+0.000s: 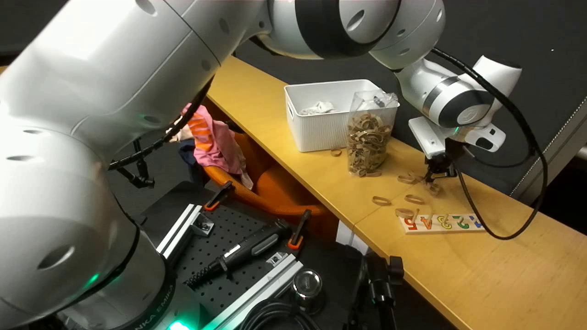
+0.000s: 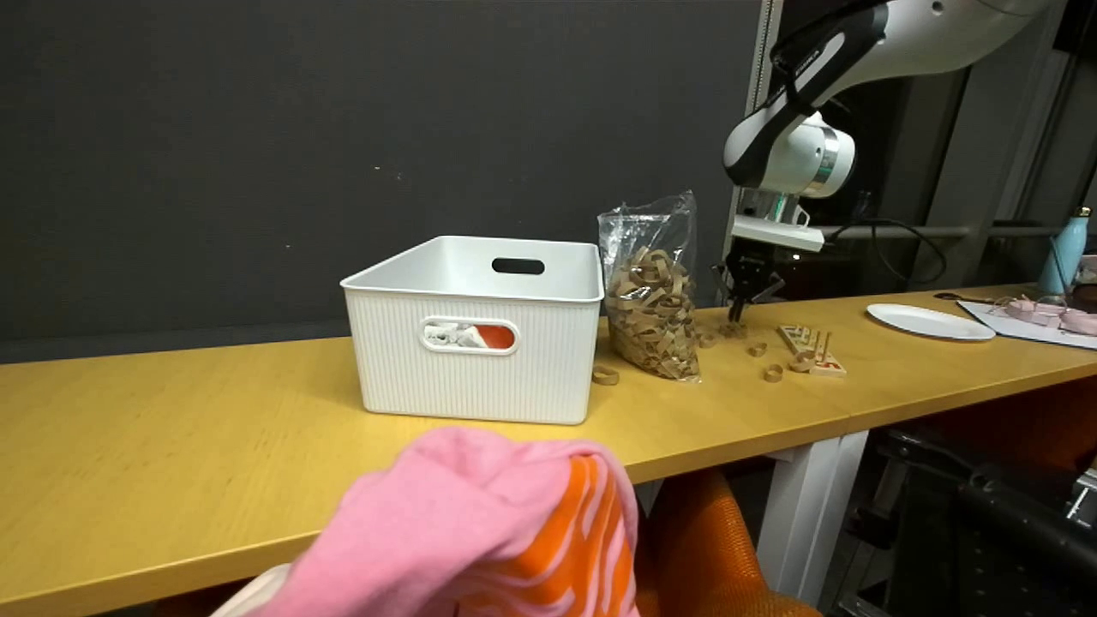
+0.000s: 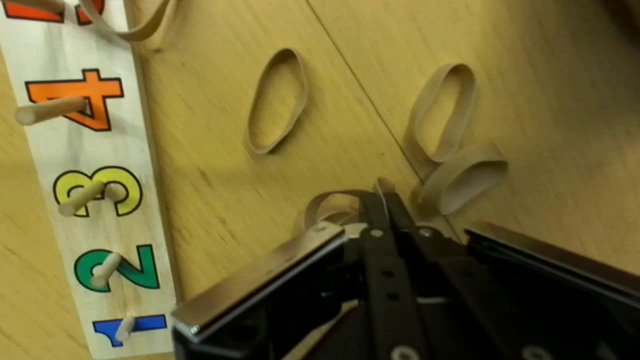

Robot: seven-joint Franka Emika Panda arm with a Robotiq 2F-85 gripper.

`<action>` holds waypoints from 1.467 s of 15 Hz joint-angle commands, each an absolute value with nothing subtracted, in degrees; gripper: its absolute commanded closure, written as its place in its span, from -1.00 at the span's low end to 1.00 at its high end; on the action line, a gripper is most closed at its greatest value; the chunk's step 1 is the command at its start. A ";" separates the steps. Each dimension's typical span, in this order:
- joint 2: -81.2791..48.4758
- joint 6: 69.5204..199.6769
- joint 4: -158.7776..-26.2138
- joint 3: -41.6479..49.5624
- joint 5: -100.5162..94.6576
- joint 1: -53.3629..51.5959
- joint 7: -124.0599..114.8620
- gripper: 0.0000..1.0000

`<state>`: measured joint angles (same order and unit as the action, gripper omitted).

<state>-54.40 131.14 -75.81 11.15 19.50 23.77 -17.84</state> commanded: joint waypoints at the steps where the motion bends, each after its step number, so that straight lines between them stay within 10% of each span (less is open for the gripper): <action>1: -55.44 127.34 -70.78 10.83 18.91 23.50 -20.34 0.98; 13: -61.79 121.30 -61.15 10.22 18.55 21.72 -24.13 0.97; 14: -61.92 121.12 -61.09 10.30 18.50 21.58 -24.44 0.53; 22: -62.32 119.51 -60.78 11.62 17.80 20.82 -28.38 -0.58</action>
